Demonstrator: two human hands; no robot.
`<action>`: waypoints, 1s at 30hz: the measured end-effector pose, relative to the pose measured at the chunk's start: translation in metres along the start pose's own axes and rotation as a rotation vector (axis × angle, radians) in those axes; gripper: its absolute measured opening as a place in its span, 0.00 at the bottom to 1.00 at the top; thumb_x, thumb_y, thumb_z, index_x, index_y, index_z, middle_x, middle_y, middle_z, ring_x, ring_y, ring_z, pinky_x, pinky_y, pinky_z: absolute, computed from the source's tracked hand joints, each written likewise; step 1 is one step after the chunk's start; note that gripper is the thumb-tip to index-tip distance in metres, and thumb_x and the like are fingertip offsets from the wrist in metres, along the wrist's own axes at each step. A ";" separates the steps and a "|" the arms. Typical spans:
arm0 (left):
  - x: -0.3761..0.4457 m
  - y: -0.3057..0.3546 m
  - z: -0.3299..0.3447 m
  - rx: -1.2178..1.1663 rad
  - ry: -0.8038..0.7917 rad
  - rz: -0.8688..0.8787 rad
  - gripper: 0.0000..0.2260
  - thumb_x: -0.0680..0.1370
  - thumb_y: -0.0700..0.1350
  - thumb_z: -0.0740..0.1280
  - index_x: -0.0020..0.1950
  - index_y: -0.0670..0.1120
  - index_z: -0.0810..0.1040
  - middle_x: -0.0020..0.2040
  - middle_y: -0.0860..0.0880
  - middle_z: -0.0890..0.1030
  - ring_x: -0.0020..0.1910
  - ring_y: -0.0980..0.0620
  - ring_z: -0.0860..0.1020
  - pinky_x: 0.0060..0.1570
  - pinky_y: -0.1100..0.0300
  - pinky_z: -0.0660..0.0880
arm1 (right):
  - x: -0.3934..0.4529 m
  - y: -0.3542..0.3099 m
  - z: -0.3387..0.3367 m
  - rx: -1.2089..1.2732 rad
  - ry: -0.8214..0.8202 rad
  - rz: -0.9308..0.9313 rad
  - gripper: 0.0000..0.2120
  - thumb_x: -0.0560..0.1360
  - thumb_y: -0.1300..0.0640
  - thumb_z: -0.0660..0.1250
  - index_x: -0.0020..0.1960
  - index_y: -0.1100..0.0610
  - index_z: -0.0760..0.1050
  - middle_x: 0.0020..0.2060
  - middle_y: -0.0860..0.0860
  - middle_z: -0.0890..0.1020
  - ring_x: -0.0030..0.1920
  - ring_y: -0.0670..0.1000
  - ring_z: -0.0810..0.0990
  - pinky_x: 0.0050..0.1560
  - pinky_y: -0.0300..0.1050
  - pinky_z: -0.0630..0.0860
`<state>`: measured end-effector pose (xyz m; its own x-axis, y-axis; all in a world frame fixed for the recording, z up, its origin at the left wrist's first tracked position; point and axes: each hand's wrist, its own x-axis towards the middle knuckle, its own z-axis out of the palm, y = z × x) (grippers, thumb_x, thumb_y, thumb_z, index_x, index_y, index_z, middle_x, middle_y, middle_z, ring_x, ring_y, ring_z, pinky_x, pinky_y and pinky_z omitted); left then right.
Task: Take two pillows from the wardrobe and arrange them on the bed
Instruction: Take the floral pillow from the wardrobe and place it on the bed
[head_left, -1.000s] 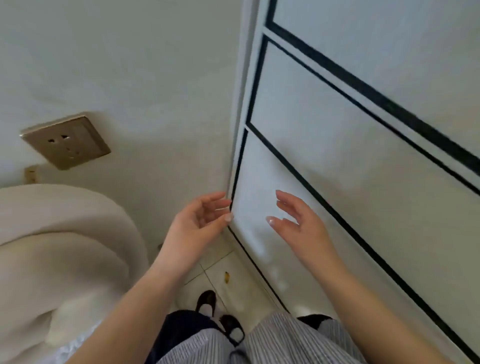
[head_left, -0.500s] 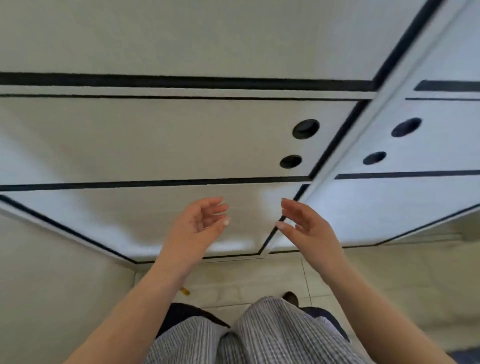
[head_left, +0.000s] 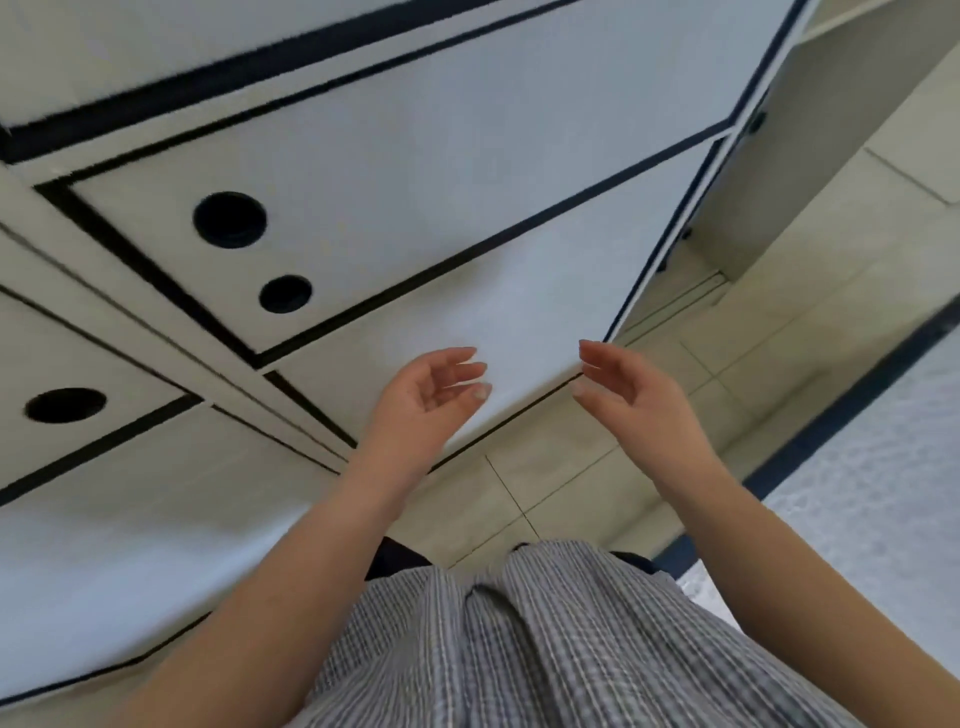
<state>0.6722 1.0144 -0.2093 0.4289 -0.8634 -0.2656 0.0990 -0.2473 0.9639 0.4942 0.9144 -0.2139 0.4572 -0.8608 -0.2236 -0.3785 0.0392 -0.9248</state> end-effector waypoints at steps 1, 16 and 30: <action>0.009 0.002 0.015 0.013 -0.026 -0.002 0.13 0.74 0.39 0.69 0.55 0.53 0.77 0.54 0.51 0.82 0.50 0.63 0.80 0.48 0.69 0.74 | 0.003 0.005 -0.016 0.001 0.026 0.009 0.19 0.72 0.52 0.69 0.62 0.44 0.71 0.59 0.42 0.77 0.60 0.38 0.74 0.62 0.40 0.70; 0.165 0.045 0.189 0.094 -0.303 -0.029 0.11 0.74 0.41 0.70 0.54 0.54 0.79 0.52 0.55 0.84 0.54 0.59 0.80 0.60 0.55 0.75 | 0.090 0.048 -0.180 0.091 0.377 0.153 0.20 0.72 0.55 0.69 0.63 0.49 0.72 0.59 0.44 0.78 0.60 0.41 0.75 0.59 0.37 0.70; 0.338 0.102 0.372 0.013 -0.420 -0.013 0.11 0.74 0.39 0.69 0.55 0.49 0.79 0.51 0.52 0.83 0.50 0.61 0.81 0.53 0.62 0.77 | 0.270 0.041 -0.345 0.049 0.453 0.140 0.18 0.72 0.54 0.70 0.61 0.47 0.73 0.59 0.44 0.79 0.60 0.41 0.76 0.64 0.45 0.71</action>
<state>0.4932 0.5336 -0.2083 0.0243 -0.9637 -0.2659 0.0896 -0.2628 0.9607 0.3243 0.5086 -0.2053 0.0031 -0.9796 -0.2007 -0.3678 0.1855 -0.9112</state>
